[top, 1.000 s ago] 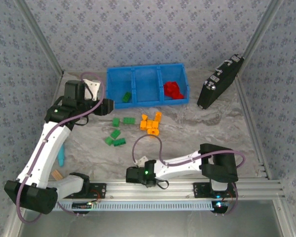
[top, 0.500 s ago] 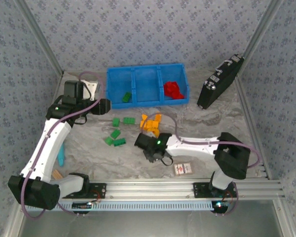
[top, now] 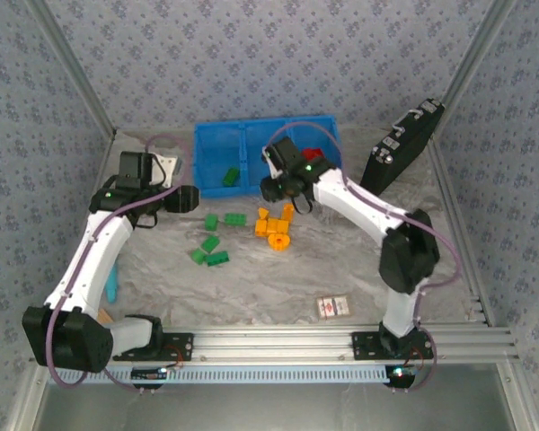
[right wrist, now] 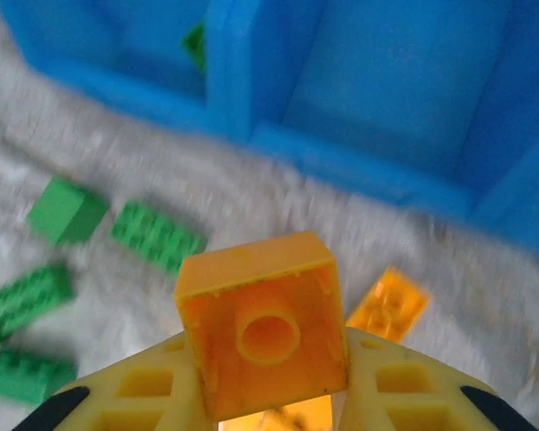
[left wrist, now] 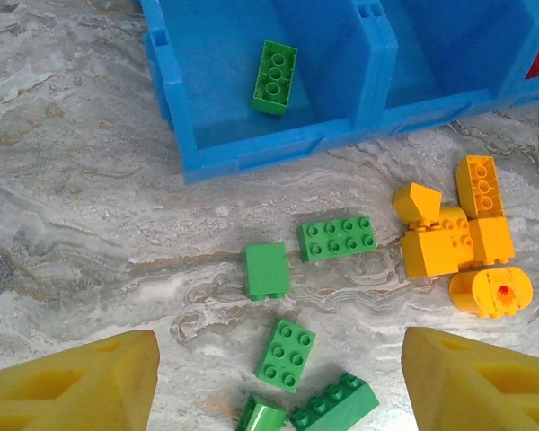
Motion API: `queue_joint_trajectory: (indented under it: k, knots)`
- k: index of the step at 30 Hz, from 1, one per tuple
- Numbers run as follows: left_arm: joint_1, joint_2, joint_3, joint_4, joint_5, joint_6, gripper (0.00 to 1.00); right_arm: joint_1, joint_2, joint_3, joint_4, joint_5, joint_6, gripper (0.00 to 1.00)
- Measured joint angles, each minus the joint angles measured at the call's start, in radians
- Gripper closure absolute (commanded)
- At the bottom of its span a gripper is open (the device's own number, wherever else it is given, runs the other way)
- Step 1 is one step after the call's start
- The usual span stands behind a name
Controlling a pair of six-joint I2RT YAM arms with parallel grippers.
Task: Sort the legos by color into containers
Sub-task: Place the lego in the container.
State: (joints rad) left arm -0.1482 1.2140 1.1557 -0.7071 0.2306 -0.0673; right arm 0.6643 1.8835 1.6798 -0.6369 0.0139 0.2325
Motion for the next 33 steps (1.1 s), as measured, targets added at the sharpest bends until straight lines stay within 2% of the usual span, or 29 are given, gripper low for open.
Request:
queue_joint_trajectory:
  k: [6, 10, 15, 20, 25, 33]
  knots:
    - [-0.003, 0.006, -0.006, -0.016, 0.032, 0.015, 0.28, -0.093, 0.301, 0.301, -0.011, -0.082, -0.05, 0.67]
    - [-0.063, 0.003, -0.043, -0.027, 0.044, 0.002, 0.28, -0.13, 0.452, 0.5, -0.049, -0.124, -0.051, 0.67]
    - [-0.167, -0.009, -0.18, -0.034, 0.041, -0.058, 0.28, -0.148, 0.556, 0.671, -0.097, -0.135, -0.05, 0.62]
    - [-0.278, -0.006, -0.279, -0.034, -0.002, -0.137, 0.28, -0.148, 0.581, 0.687, -0.098, -0.145, -0.048, 0.52]
    - [-0.4, 0.059, -0.281, -0.032, -0.121, -0.155, 0.27, -0.148, 0.587, 0.685, -0.095, -0.172, -0.056, 0.39]
    - [-0.505, 0.197, -0.246, -0.031, -0.237, -0.155, 0.27, -0.148, 0.563, 0.579, -0.059, -0.211, -0.093, 0.37]
